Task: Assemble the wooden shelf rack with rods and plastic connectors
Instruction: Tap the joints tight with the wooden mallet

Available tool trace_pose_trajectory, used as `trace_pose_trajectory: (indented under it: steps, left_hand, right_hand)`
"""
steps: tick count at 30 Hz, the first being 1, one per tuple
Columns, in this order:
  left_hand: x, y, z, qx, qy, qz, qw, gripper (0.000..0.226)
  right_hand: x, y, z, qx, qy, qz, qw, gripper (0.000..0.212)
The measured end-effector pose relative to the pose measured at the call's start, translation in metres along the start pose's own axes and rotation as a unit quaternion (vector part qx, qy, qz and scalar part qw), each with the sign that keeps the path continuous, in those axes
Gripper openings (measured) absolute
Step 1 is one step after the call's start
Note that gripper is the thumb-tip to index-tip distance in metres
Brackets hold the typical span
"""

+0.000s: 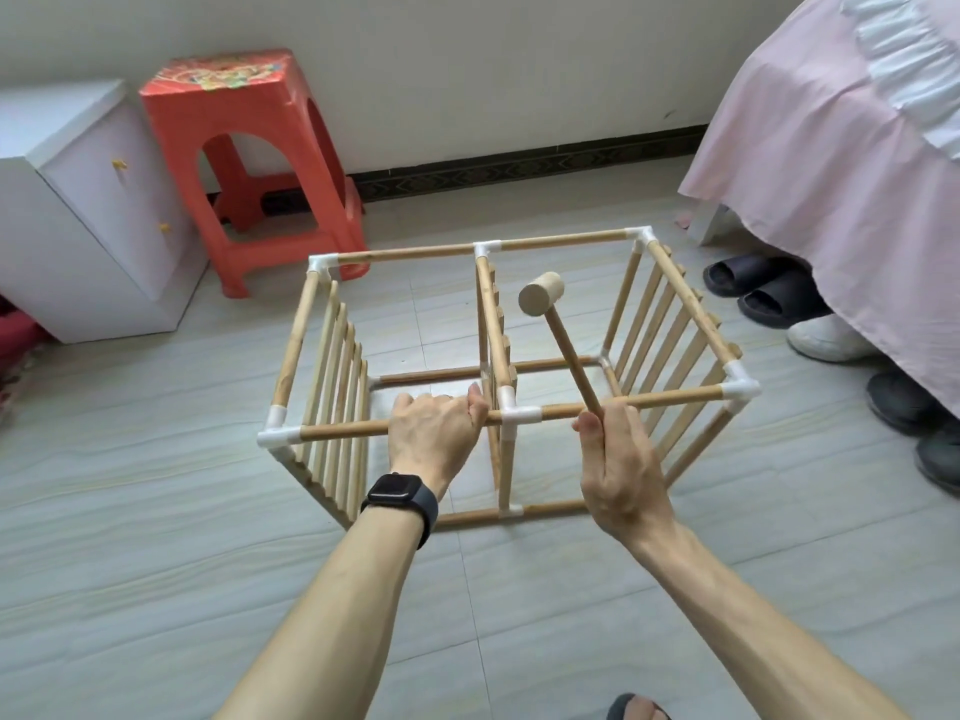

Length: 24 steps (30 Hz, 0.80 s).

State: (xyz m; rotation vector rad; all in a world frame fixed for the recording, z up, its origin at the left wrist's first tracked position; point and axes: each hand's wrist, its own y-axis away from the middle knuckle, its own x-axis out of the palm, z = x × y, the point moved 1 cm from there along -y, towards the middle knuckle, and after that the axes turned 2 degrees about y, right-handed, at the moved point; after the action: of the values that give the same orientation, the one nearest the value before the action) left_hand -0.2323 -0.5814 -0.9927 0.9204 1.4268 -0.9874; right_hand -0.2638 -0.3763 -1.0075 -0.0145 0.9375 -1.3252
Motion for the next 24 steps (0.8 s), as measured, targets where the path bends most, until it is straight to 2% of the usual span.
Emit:
trace_pose_trajectory:
  steps: [2, 5, 7, 10, 13, 15, 20, 22, 24]
  left_hand:
    - [0.0, -0.002, 0.002, -0.014, 0.002, -0.011, 1.0, 0.065]
    - [0.004, -0.005, 0.002, -0.033, 0.005, -0.016, 0.999, 0.068]
    - [0.008, -0.005, 0.001, -0.039, 0.001, -0.032, 0.999, 0.07]
    - [0.012, -0.005, 0.0, -0.036, 0.006, -0.062, 0.997, 0.069]
    - [0.018, -0.006, 0.002, -0.031, 0.005, -0.093, 0.995, 0.071]
    - [0.021, -0.006, 0.002, -0.03, 0.005, -0.116, 0.993, 0.074]
    - [0.027, -0.008, 0.003, -0.031, 0.016, -0.18, 0.983, 0.069]
    - [0.028, -0.01, 0.002, -0.031, 0.014, -0.199, 0.979, 0.066]
    - [0.027, -0.011, 0.002, -0.029, 0.017, -0.196, 0.98, 0.066]
  right_hand:
    - [-0.018, 0.032, -0.01, -0.009, 0.012, 0.032, 0.999, 0.024]
    - [-0.04, 0.086, -0.039, 0.024, 0.071, 0.103, 0.992, 0.026]
    - [-0.046, 0.114, -0.061, 0.062, 0.108, 0.146, 0.981, 0.023]
    - [-0.035, 0.129, -0.084, 0.144, 0.11, 0.209, 0.961, 0.006]
    - [-0.009, 0.125, -0.097, 0.221, 0.097, 0.189, 0.952, 0.014]
    - [0.01, 0.122, -0.1, 0.236, 0.082, 0.172, 0.953, 0.023]
    - [0.043, 0.117, -0.089, 0.075, 0.111, 0.085, 0.987, 0.023]
    - [0.05, 0.129, -0.092, 0.072, 0.125, 0.102, 0.984, 0.03]
    - [0.052, 0.143, -0.097, 0.127, 0.121, 0.134, 0.975, 0.027]
